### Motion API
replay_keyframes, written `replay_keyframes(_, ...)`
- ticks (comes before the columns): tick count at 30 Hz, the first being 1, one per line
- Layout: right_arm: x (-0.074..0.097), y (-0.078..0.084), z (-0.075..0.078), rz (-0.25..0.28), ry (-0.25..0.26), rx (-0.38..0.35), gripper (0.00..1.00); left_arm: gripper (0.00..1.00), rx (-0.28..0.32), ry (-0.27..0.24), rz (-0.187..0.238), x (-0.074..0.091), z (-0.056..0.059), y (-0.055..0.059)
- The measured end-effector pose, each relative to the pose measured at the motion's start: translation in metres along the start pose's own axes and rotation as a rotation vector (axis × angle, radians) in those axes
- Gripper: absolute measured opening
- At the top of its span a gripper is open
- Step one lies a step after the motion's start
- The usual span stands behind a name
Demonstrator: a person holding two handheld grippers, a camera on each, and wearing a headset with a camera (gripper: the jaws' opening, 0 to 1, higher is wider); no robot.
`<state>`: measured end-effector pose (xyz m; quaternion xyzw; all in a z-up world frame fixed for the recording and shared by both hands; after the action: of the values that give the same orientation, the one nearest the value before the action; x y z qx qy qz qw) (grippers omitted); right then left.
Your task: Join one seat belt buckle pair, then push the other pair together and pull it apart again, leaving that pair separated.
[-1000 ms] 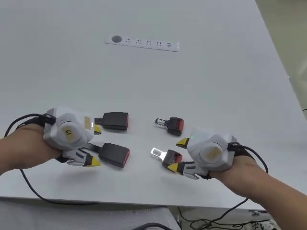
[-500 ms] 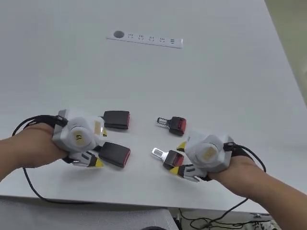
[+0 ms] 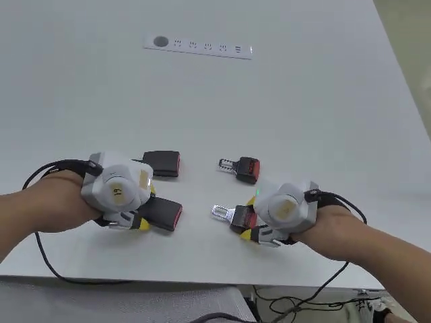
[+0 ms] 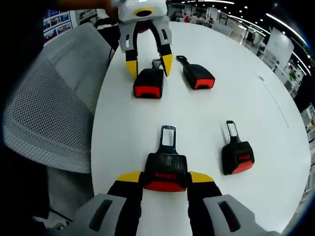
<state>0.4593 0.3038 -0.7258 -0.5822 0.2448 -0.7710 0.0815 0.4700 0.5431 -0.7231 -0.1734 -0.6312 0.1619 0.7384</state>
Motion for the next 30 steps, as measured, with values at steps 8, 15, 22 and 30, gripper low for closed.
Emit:
replay_keyframes(8, -0.0020, 0.0009, 0.0028, -0.006, -0.013, 0.033, 0.33, 0.34, 0.002, -0.017, -0.012, 0.0006, -0.0002, -0.0015)
replay_keyframes(15, -0.0022, 0.0019, 0.0058, -0.008, -0.028, 0.042, 0.33, 0.34, 0.015, -0.021, 0.011, 0.0003, -0.0012, 0.0002)
replay_keyframes(22, -0.0027, 0.0017, 0.0079, -0.013, -0.048, 0.080, 0.33, 0.33, 0.025, -0.032, 0.015, 0.0009, 0.0000, 0.0005)
replay_keyframes(30, -0.0037, 0.0013, 0.0086, -0.009, -0.064, 0.101, 0.33, 0.32, 0.028, -0.018, 0.005, 0.0003, 0.0020, 0.0010)
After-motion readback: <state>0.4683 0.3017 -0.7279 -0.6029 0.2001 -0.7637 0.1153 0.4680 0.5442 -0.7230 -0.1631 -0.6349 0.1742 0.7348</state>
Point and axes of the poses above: the centre of the closed fingertips' face, and the gripper's own axes: x roughly backward along the fingers, z roughly to its right, y roughly out of its underside, the point moved 8 cm from there along x, roughly backward along the fingers, and after that the axes turned 12 degrees about y, right-handed, at the moved point
